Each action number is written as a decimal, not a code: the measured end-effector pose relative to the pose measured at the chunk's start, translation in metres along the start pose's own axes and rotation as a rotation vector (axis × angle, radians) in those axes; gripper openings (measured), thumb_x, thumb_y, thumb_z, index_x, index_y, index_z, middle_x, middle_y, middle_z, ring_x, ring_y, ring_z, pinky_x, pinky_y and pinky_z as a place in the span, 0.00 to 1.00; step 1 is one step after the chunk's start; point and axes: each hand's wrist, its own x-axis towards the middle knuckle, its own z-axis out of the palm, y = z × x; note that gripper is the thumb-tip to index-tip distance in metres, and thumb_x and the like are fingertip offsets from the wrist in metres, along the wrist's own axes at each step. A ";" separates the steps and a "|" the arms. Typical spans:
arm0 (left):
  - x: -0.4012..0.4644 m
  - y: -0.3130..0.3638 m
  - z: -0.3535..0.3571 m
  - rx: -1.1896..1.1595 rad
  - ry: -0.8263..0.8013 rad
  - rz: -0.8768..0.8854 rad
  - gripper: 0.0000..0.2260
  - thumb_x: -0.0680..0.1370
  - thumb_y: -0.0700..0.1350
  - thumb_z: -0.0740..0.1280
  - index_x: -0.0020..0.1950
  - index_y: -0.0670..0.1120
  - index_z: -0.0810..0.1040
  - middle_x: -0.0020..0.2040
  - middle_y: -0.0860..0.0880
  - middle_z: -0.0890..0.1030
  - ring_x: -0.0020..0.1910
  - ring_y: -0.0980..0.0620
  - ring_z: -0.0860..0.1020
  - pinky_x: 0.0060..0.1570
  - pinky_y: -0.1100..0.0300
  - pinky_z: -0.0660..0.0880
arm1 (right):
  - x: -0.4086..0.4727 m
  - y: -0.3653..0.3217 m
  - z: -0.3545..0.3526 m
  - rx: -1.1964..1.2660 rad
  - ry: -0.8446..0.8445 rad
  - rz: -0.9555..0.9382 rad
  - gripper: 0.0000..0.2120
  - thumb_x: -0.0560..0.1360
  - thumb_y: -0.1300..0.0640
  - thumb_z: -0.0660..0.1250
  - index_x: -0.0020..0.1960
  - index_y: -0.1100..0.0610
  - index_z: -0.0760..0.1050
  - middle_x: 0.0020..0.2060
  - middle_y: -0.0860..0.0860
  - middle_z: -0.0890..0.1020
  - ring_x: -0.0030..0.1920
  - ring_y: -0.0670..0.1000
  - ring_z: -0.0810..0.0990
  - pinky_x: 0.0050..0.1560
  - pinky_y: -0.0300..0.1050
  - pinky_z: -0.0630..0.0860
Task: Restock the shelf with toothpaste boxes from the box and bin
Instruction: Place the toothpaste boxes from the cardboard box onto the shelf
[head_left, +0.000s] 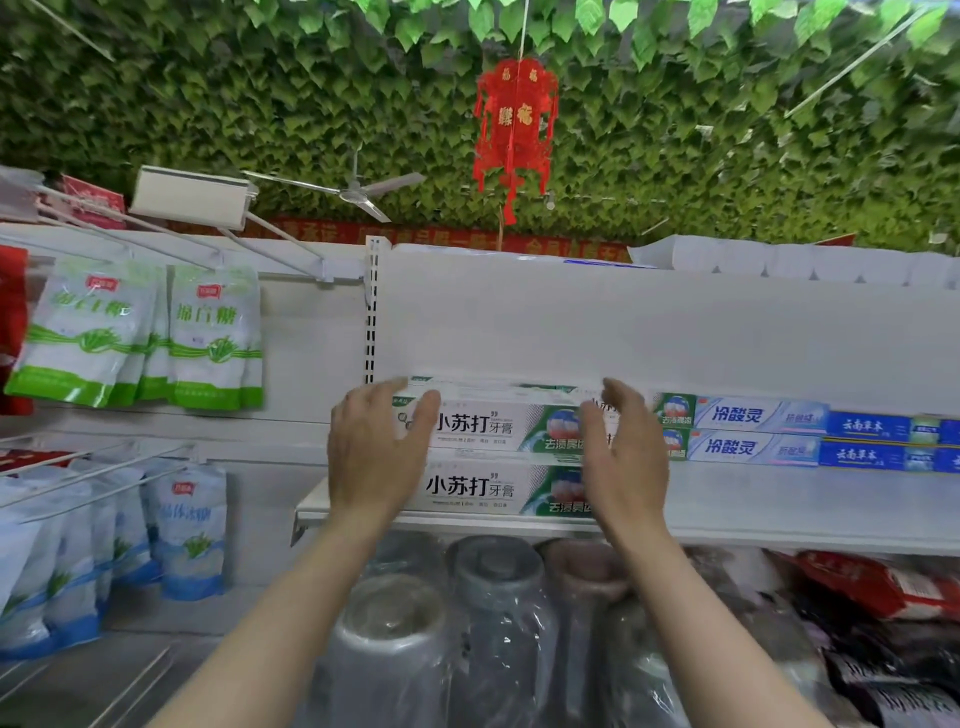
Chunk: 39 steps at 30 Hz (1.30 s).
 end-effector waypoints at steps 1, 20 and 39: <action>-0.011 0.003 0.005 0.043 -0.006 0.036 0.28 0.78 0.67 0.52 0.65 0.52 0.78 0.64 0.49 0.77 0.64 0.47 0.70 0.65 0.51 0.67 | -0.009 -0.004 0.003 -0.031 -0.017 -0.053 0.24 0.78 0.44 0.57 0.68 0.55 0.73 0.60 0.51 0.80 0.62 0.52 0.73 0.67 0.52 0.67; -0.009 0.013 0.030 0.487 -0.170 0.101 0.44 0.76 0.69 0.30 0.53 0.53 0.84 0.58 0.46 0.79 0.61 0.47 0.76 0.77 0.48 0.52 | -0.007 -0.011 0.024 -0.341 -0.229 -0.166 0.20 0.79 0.40 0.42 0.48 0.48 0.70 0.37 0.46 0.82 0.48 0.48 0.81 0.78 0.52 0.50; 0.023 -0.013 0.015 0.091 -0.122 -0.069 0.35 0.74 0.68 0.65 0.75 0.49 0.67 0.70 0.45 0.70 0.71 0.44 0.64 0.69 0.50 0.63 | 0.019 0.007 0.015 -0.149 -0.184 -0.112 0.24 0.73 0.34 0.64 0.62 0.47 0.76 0.55 0.47 0.80 0.61 0.52 0.72 0.61 0.48 0.69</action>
